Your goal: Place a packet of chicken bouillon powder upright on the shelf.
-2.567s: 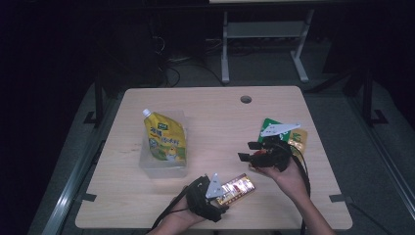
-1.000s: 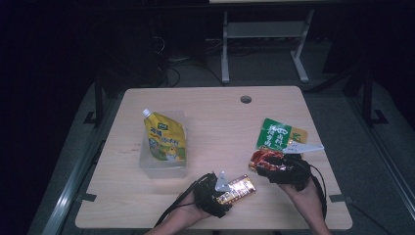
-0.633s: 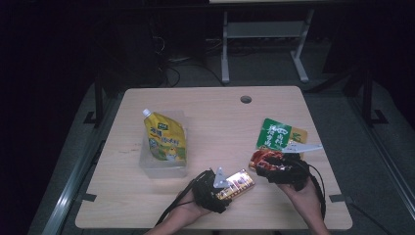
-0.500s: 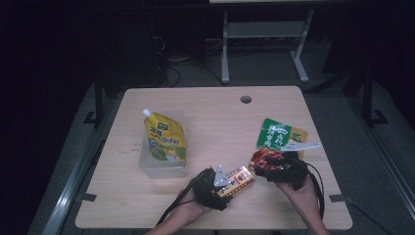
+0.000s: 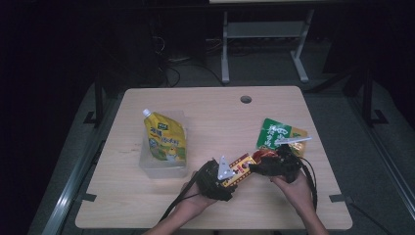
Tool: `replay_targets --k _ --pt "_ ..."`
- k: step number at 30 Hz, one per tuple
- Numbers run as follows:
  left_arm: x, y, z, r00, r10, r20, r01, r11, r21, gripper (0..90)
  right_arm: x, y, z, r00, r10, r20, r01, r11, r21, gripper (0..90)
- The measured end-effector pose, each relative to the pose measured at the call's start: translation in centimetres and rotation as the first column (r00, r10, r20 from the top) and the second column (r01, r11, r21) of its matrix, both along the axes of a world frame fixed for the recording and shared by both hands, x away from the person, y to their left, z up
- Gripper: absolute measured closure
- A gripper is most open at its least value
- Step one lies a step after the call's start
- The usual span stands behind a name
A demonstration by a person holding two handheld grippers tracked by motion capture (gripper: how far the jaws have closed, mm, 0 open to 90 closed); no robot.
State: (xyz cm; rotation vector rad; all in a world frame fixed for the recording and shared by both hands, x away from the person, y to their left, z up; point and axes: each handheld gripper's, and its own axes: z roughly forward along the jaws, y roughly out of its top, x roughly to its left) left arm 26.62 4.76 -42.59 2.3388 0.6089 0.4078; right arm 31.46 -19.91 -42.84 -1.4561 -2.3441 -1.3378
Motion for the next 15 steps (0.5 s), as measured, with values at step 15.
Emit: replay_targets --k 15 --pt "0.8 -0.5 -0.3 0.9955 0.071 0.063 -0.07 0.9974 -0.02 32.3 2.6 0.1 -1.7 0.9885 0.001 -0.151 0.019 0.9908 0.134 24.6"
